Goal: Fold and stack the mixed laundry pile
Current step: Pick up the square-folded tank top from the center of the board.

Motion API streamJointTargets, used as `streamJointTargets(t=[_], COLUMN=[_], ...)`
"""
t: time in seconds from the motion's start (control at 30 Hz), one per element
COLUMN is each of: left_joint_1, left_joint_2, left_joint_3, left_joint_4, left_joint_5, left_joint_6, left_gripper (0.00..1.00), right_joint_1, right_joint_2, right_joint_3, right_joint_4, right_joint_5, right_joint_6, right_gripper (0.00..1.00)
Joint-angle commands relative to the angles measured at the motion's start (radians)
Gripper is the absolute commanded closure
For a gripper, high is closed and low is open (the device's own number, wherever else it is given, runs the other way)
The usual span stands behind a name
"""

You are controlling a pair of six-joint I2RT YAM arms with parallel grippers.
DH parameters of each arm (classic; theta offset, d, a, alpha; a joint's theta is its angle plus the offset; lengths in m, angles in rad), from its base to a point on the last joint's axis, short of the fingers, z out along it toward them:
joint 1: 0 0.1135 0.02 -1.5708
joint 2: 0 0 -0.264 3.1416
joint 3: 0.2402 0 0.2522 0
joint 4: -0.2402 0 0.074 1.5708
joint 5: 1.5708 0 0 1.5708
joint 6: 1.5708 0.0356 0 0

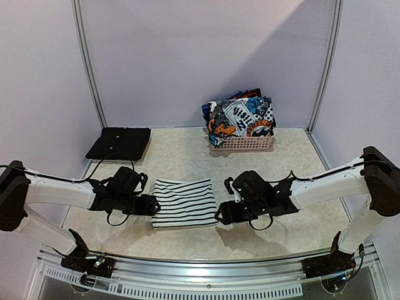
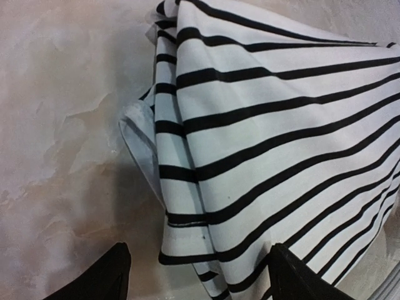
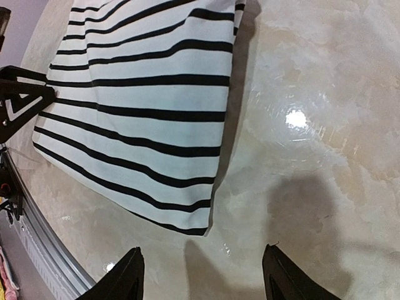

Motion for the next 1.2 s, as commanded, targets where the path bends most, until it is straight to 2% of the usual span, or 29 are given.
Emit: streamJointTargets(t=[0.0, 0.17, 0.27, 0.43, 0.63, 0.9, 1.17], left_joint_1=[0.012, 0.012, 0.012, 0.012, 0.011, 0.010, 0.010], left_joint_2=[0.051, 0.094, 0.118, 0.159, 0.198, 0.120, 0.055], left_joint_3=[-0.007, -0.002, -0.009, -0.022, 0.004, 0.073, 0.156], left_joint_4=[0.097, 0.158, 0.195, 0.254, 0.301, 0.177, 0.014], left_joint_5=[-0.003, -0.010, -0.010, -0.009, 0.006, -0.062, -0.232], left_joint_6=[0.006, -0.004, -0.013, -0.017, 0.043, 0.132, 0.216], left_gripper=[0.24, 0.30, 0.37, 0.62, 1.00, 1.00, 1.00], right_joint_1=[0.006, 0.007, 0.007, 0.006, 0.006, 0.006, 0.006], right_joint_2=[-0.048, -0.074, -0.097, -0.121, -0.135, -0.213, -0.260], right_joint_3=[-0.023, -0.052, -0.069, -0.090, -0.116, -0.185, -0.247], right_joint_4=[-0.016, -0.015, -0.019, -0.018, -0.010, 0.007, 0.056], right_joint_5=[0.051, 0.070, 0.083, 0.094, 0.108, 0.166, 0.180], right_joint_6=[0.001, 0.014, 0.019, 0.027, 0.037, 0.065, 0.081], right_gripper=[0.34, 0.34, 0.34, 0.34, 0.34, 0.34, 0.33])
